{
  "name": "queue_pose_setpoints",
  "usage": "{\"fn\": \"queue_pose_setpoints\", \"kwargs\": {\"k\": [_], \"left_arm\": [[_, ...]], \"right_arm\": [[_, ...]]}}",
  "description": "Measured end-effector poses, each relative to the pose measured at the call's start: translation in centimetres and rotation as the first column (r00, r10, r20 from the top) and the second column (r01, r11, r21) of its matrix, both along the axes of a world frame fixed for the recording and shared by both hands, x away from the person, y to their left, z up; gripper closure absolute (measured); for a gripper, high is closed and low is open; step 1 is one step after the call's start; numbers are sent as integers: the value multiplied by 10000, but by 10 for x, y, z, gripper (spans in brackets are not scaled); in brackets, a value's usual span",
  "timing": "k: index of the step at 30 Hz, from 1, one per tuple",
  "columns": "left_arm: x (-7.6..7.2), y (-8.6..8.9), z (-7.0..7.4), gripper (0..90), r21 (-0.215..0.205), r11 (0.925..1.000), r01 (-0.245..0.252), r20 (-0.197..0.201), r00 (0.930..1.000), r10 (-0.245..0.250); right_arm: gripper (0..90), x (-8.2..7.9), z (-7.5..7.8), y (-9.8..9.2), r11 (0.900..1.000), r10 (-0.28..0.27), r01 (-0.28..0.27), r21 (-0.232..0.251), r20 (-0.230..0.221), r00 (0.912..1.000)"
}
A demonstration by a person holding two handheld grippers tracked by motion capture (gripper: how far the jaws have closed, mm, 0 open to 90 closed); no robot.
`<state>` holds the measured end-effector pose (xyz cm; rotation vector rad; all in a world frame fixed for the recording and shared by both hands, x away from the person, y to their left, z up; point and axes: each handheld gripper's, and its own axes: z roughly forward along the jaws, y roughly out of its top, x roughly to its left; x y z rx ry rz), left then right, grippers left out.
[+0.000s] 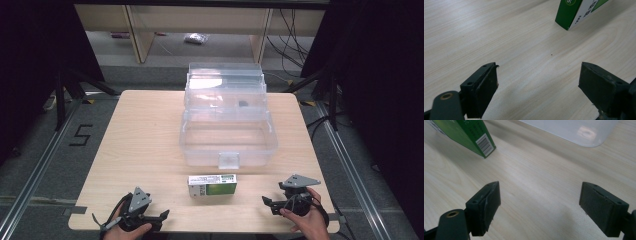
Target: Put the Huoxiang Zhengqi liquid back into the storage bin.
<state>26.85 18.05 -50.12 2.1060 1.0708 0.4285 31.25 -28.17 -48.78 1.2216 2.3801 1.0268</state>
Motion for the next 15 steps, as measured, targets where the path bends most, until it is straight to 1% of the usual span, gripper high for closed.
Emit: {"fn": "queue_pose_setpoints", "kwargs": {"k": [1, 3, 4, 5, 6, 7, 8, 9, 10, 11, 12, 13, 14, 15], "left_arm": [[0, 0, -1, 149, -25, 10000, -70, 110, 9999, 71], [0, 0, 0, 149, 2, 10000, -2, -15, 10000, 2], [0, 0, 0, 149, -54, 10000, -5, 7, 10000, 5], [0, 1, 1, 149, 160, 9997, 191, 52, 9998, -192], [0, 3, 2, 149, 340, 9988, 357, -70, 9993, -355], [0, 2, 2, 149, 328, 9990, 299, 4, 9996, -299], [0, 2, 2, 149, 345, 9989, 329, -91, 9994, -326], [1, 2, 2, 149, 396, 9986, 341, -110, 9994, -337], [1, 2, 2, 149, 386, 9988, 299, -116, 9995, -295], [0, 2, 2, 149, 407, 9988, 258, -124, 9996, -253], [1, 2, 1, 149, 304, 9994, 191, -15, 9998, -191], [1, 2, 0, 149, 324, 9994, 151, 41, 9999, -152], [0, 0, -1, 149, -61, 9999, -128, 60, 9999, 129], [1, 2, 0, 149, 239, 9996, 119, -5, 9999, -119]], "right_arm": [[179, 0, 0, 0, 10000, 42, -42, -10, 16, 10000], [178, 0, 2, 2, 10000, 50, -50, -58, 29, 10000], [177, 0, 4, 3, 10000, 4, -5, -57, -126, 9999], [175, 0, 4, 4, 10000, 43, -43, -38, -208, 9998], [174, 0, 5, 4, 9999, -1, -3, -128, -284, 9996], [173, -1, 7, 6, 9999, 60, -63, -160, -211, 9998], [170, -1, 8, 8, 9997, 142, -146, -177, -231, 9996], [165, -4, 12, 11, 9998, 168, -171, -88, -349, 9993], [159, -3, 15, 11, 9988, 431, -435, -233, -187, 9989], [156, -4, 18, 13, 9986, 484, -488, -219, -204, 9986], [158, -3, 20, 14, 9975, 657, -660, -259, -119, 9978], [157, -2, 24, 16, 9958, 857, -855, -337, 43, 9963], [157, -2, 27, 18, 9957, 884, -883, -291, 34, 9961], [157, -1, 31, 21, 9948, 965, -962, -349, 74, 9953]]}}
